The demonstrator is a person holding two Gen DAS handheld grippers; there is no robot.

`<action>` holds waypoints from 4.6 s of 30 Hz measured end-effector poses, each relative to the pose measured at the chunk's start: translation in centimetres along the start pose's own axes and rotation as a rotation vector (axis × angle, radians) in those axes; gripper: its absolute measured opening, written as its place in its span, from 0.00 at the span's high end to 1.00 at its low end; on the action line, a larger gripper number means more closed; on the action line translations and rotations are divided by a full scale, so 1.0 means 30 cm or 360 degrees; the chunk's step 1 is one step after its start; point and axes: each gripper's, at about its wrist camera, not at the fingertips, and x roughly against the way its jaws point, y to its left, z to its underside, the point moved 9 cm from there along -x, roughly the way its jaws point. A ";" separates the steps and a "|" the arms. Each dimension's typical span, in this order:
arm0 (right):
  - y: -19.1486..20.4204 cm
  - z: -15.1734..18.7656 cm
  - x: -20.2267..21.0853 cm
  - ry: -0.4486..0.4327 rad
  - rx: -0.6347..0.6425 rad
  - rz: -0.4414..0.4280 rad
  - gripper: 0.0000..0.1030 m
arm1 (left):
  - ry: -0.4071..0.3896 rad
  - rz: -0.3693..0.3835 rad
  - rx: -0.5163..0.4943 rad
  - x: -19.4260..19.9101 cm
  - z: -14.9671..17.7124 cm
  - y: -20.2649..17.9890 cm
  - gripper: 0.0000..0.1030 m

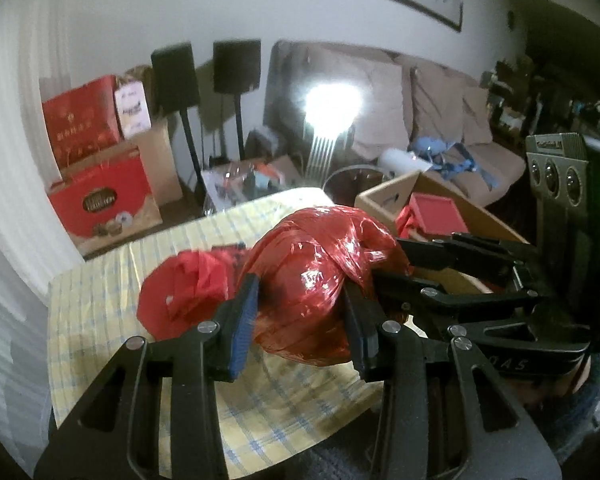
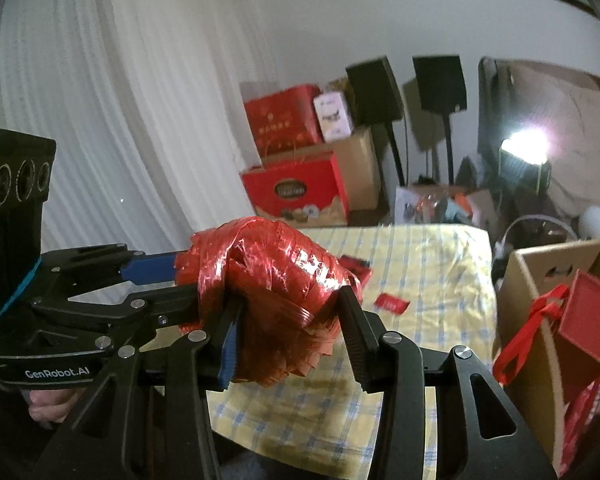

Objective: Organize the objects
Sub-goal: 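Lift the red ribbon ball off the table with both grippers, then carry the red ribbon ball with both grippers toward the cardboard box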

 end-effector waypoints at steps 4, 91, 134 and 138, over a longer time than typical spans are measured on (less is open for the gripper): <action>0.015 -0.033 0.052 -0.0070 0.0042 0.0053 0.57 | -0.0061 0.0010 -0.0042 0.038 -0.020 -0.023 0.64; -0.003 -0.116 0.667 -0.0668 0.0350 0.0211 0.59 | -0.0682 -0.0146 -0.0401 0.414 -0.166 -0.561 0.66; -0.131 -0.127 0.652 -0.0577 0.0319 0.0332 0.59 | -0.0552 -0.0074 -0.0458 0.284 -0.217 -0.625 0.65; -0.152 -0.127 0.656 -0.0571 0.0310 0.0348 0.59 | -0.0549 -0.0059 -0.0465 0.269 -0.223 -0.641 0.65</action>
